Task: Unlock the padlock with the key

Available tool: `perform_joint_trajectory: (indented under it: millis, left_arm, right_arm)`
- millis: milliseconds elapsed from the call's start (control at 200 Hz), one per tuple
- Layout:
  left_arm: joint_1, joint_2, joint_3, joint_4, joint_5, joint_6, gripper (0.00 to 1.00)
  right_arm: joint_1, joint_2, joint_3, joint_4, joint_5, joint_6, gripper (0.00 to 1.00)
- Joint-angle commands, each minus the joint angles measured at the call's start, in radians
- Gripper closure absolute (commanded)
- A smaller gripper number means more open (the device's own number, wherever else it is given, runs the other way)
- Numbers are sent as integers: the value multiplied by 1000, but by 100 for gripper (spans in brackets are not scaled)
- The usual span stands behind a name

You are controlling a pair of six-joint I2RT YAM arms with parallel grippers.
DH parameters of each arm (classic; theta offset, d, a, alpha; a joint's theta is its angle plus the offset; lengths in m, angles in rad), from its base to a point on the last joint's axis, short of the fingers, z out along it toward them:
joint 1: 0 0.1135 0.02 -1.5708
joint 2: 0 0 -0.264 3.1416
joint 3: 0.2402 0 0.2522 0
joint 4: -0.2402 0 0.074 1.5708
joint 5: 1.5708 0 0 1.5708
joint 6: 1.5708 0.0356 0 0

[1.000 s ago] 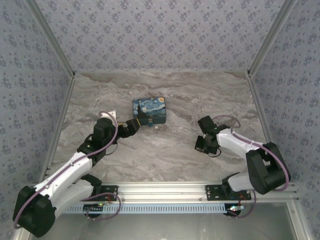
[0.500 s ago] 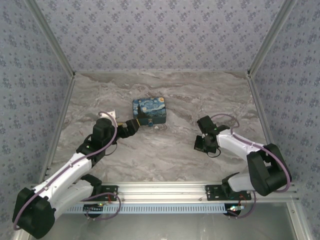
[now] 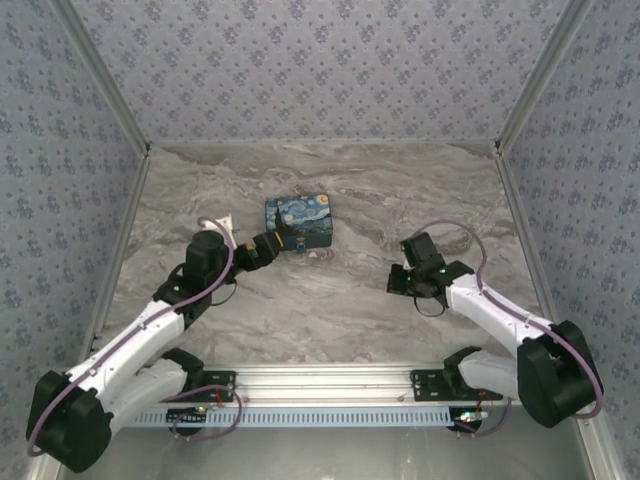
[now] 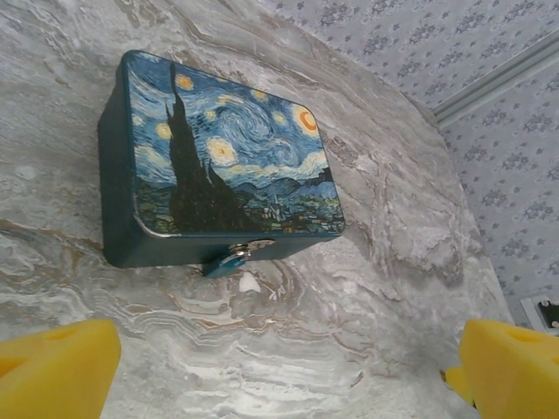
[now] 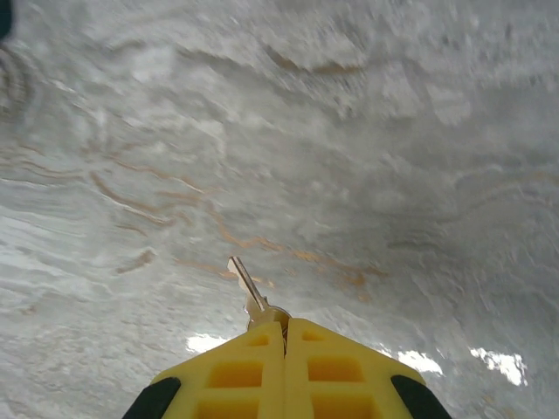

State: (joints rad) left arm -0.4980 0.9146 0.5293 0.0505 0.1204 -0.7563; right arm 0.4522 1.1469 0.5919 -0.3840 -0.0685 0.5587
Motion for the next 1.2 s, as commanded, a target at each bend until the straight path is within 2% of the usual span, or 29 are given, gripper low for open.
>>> perform_joint_trajectory:
  millis: [0,270,475,834,1194]
  left_arm:
    - [-12,27,47,45,59,-66,1]
    - [-71,148,160,74,156,-112,11]
    - [-150,245,253,100,170,-115,21]
    - [-260,414,408,130,190,-85,35]
    - [-293,475,448,151,197,-93,46]
  right_arm:
    - [14,-58,-20,98,-14,-34,100]
    - [53,-162,-65,330,-53,-51,100]
    - [89,-208,-72,438,-84,-65,100]
    - [157,-253,-54,518,-131,-80,100]
    - [205,-260,-13,543,-119,-51,100]
